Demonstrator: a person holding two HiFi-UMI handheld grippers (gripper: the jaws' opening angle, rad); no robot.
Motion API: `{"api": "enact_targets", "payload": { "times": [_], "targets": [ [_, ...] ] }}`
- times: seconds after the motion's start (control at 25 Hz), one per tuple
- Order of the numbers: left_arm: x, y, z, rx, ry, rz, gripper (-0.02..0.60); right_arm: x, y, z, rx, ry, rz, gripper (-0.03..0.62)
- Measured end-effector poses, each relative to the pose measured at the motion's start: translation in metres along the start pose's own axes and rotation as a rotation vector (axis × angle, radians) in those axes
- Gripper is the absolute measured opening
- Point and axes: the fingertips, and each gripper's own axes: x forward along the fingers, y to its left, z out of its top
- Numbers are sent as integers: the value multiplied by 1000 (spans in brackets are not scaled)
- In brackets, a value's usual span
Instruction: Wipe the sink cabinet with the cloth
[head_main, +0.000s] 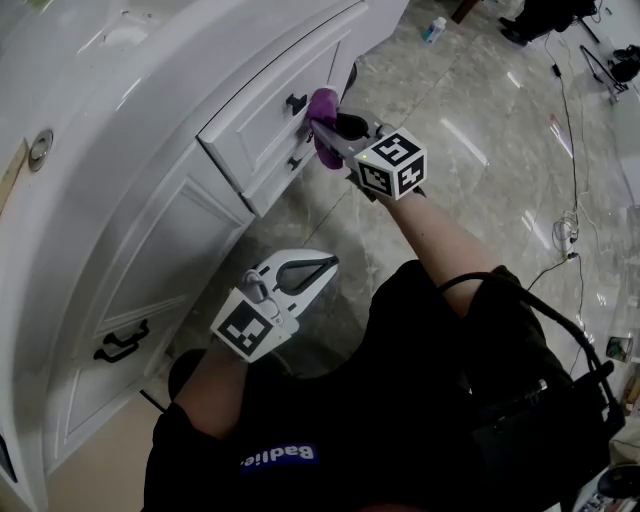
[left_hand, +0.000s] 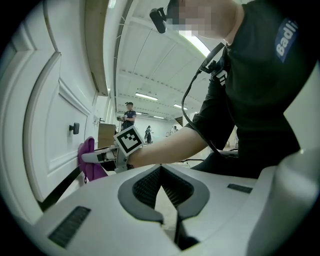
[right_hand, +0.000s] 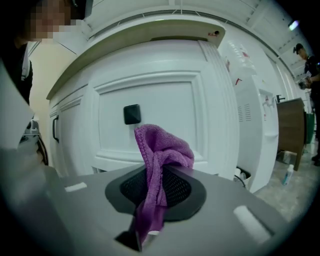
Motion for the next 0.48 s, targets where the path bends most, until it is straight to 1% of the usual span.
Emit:
{"api": "enact_targets", "payload": {
  "times": [0.16,0.24,0.36,0.48],
  "targets": [
    [-7,4,-1,-2,5,15,0,4,51,0,30,-48,91,57],
    [-9,3,0,8,6,15,0,6,78,2,23,-63,154,57],
    [-12,-2,4,38,8,-3,0,7,117,6,4,-72,260,57],
    [-21,-3,11,73,17,-12,0,7,148,11,19,-85,351,57]
  ]
}}
